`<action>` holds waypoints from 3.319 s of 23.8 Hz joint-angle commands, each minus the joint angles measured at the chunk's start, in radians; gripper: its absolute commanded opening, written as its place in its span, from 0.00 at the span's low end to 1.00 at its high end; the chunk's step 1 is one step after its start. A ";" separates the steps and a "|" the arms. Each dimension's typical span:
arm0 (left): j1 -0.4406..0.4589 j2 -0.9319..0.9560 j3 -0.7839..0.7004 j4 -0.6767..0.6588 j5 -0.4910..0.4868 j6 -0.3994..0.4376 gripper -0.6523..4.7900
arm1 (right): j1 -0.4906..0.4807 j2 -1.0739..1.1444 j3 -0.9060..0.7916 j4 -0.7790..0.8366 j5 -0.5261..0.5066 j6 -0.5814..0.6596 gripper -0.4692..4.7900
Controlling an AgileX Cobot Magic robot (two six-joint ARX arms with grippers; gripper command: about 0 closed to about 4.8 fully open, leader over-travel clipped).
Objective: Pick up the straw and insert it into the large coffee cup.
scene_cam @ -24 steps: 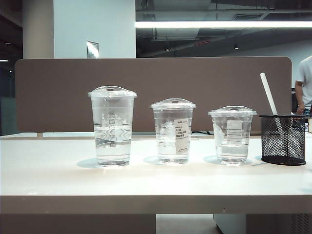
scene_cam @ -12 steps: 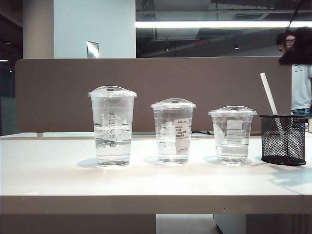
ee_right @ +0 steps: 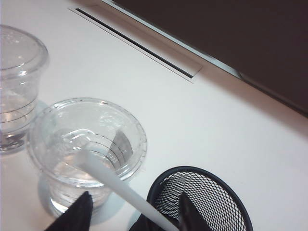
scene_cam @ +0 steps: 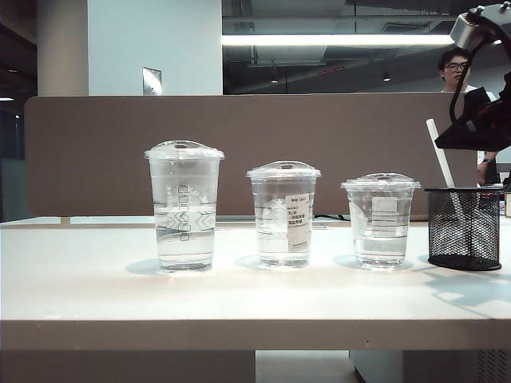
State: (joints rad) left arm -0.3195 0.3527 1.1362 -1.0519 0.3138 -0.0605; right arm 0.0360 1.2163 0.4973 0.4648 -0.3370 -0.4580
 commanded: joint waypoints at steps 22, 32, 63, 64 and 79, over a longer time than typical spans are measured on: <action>-0.001 0.001 0.004 0.013 0.004 0.000 0.11 | 0.015 0.234 0.163 0.174 -0.043 -0.005 0.18; -0.001 0.001 0.004 0.013 0.004 0.000 0.11 | 0.032 0.056 0.259 0.116 -0.040 0.119 0.18; -0.001 0.001 0.004 0.014 -0.006 0.008 0.11 | 0.694 0.336 0.716 -0.048 0.005 0.326 0.18; -0.001 0.001 0.004 0.014 -0.006 0.008 0.11 | 0.694 0.337 0.716 -0.057 0.006 0.322 0.18; -0.001 0.001 0.004 0.014 -0.006 0.008 0.11 | 0.668 0.368 0.715 -0.103 0.043 0.291 0.18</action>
State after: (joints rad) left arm -0.3195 0.3531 1.1362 -1.0515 0.3065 -0.0570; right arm 0.7048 1.5841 1.2076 0.3531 -0.2935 -0.1658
